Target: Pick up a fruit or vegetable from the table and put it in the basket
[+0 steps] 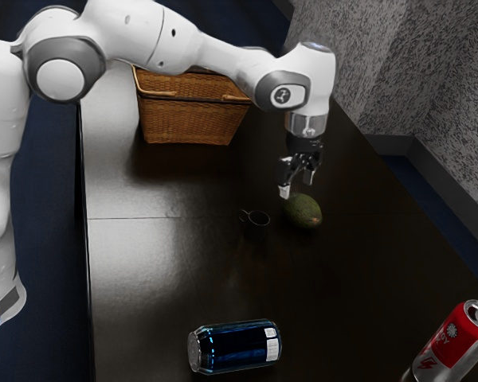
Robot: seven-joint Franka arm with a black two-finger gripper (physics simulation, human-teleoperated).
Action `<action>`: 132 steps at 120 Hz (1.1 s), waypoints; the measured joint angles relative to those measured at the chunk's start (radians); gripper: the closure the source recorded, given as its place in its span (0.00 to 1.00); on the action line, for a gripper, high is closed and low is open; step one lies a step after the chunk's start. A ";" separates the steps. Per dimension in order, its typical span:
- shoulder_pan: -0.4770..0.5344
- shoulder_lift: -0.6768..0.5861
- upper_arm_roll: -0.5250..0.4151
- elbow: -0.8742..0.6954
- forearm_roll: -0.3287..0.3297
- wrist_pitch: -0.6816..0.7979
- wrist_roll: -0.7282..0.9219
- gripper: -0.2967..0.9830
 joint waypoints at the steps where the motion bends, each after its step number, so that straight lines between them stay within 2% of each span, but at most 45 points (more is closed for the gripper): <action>1: 0.000 -0.001 -0.001 -0.003 0.003 0.000 0.003 0.24; 19: -0.004 -0.008 -0.009 -0.018 0.033 0.006 0.046 0.23; 76: 0.002 0.017 -0.008 -0.013 0.037 0.017 0.127 0.23; 116: -0.009 0.064 -0.011 -0.007 0.030 0.053 0.154 0.23; 132: -0.009 0.080 -0.011 -0.008 0.008 0.071 0.163 0.23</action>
